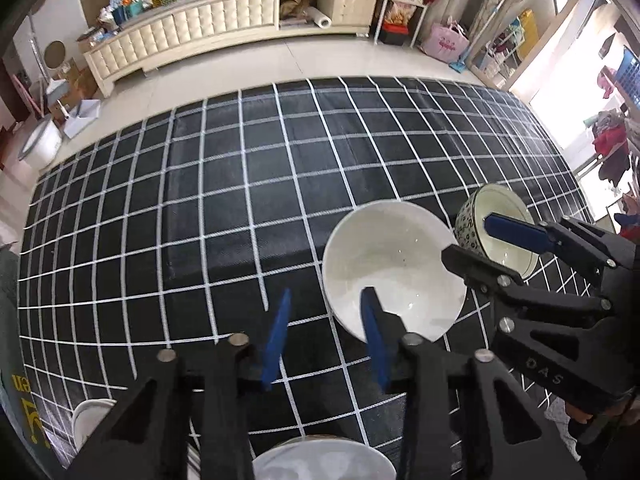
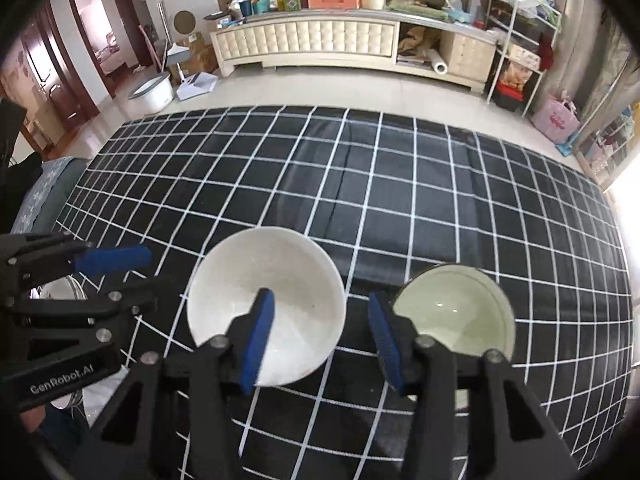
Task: Organize plates and bowls
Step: 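Move both grippers to the cream bowl and close on its rim, then carry the cream bowl with both grippers and lower it into the white bowl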
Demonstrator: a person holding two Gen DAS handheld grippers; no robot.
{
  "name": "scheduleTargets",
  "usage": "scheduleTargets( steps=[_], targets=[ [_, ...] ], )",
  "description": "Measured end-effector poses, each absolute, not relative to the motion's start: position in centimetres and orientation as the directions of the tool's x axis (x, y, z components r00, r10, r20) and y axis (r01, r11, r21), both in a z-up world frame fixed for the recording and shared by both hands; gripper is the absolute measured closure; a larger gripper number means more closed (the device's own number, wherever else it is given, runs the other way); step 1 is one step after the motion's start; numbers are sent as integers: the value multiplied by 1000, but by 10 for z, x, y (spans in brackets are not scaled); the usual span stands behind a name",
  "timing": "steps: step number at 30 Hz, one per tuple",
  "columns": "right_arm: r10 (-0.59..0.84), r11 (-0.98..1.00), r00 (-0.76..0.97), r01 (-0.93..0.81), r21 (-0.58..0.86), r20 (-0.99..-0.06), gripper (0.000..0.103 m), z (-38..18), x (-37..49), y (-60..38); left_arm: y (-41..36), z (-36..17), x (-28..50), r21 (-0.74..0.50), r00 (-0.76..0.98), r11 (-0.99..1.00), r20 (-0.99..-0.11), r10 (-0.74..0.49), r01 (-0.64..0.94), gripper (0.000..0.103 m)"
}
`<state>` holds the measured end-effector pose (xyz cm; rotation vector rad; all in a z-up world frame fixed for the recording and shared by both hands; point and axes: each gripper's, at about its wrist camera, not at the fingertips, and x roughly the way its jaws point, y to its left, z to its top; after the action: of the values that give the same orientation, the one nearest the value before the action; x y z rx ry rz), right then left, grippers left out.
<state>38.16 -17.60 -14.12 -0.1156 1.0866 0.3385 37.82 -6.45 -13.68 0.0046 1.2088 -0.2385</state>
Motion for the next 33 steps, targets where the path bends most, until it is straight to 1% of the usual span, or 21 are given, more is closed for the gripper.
scheduleTargets(
  steps=[3, 5, 9, 11, 14, 17, 19, 27, 30, 33],
  targets=[
    [213, 942, 412, -327, 75, -886, 57, -148, 385, -176, -63, -147, 382, -153, 296, 972, -934, -201, 177, 77],
    [216, 939, 400, -335, 77, -891, 61, -153, 387, -173, -63, -151, 383, -162, 282, 970, -936, -209, 182, 80],
    [189, 940, 376, -337, 56, -907, 67, -164, 390, -169, -68, -162, 386, -159, 256, 969, -944, -206, 191, 84],
    [176, 942, 362, -332, 50, -915, 73, -171, 391, -168, -68, -165, 388, -165, 245, 968, -947, -210, 190, 85],
    [157, 946, 367, -323, 32, -917, 81, -175, 391, -170, -66, -172, 391, -207, 223, 963, -944, -242, 170, 85],
    [155, 954, 349, -297, 48, -924, 87, -179, 393, -174, -70, -174, 391, -204, 220, 961, -945, -243, 186, 89],
    [151, 956, 340, -288, 50, -928, 91, -182, 393, -176, -71, -172, 392, -180, 226, 964, -948, -223, 198, 89],
    [138, 968, 364, -245, 49, -921, 93, -180, 387, -174, -83, -172, 398, -162, 233, 967, -950, -207, 198, 90],
    [147, 969, 366, -239, 60, -919, 93, -174, 380, -171, -70, -162, 386, -183, 255, 967, -941, -224, 176, 91],
    [164, 969, 376, -233, 78, -912, 93, -159, 369, -167, -61, -146, 372, -177, 283, 967, -933, -224, 182, 91]
  ],
)
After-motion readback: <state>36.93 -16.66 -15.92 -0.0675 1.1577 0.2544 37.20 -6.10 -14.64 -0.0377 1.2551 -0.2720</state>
